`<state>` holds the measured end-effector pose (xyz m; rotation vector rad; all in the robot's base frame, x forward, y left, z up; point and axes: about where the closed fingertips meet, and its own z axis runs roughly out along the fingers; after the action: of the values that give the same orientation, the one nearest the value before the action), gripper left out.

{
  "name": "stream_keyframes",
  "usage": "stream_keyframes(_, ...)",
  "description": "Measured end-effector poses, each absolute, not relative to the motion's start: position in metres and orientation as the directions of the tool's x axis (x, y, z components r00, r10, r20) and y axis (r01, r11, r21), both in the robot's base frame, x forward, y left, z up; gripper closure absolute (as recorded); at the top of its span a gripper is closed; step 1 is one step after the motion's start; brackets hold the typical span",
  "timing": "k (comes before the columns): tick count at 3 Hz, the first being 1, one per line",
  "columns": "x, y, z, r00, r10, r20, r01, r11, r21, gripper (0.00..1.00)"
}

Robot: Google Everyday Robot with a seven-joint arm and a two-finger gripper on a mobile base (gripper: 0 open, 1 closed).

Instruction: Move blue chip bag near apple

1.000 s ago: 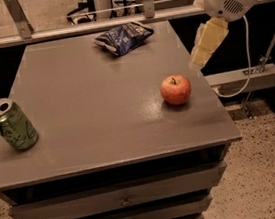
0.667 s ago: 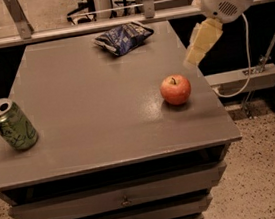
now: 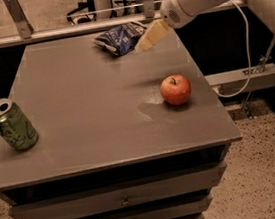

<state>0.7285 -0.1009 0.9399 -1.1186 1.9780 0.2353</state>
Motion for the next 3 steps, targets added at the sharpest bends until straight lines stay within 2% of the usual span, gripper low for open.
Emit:
stream_keyframes(1,0.794,-0.065,0.923,-0.318,-0.477,-0.819,-0.719,0.685,-0.120,0.00)
stream_keyframes(2,0.836,-0.041,0.903,-0.361,-0.433,-0.826,-0.676,0.731,-0.087,0.00)
stream_keyframes(3,0.862,-0.037,0.883,-0.388,-0.438,-0.811,-0.650,0.754,-0.096,0.00)
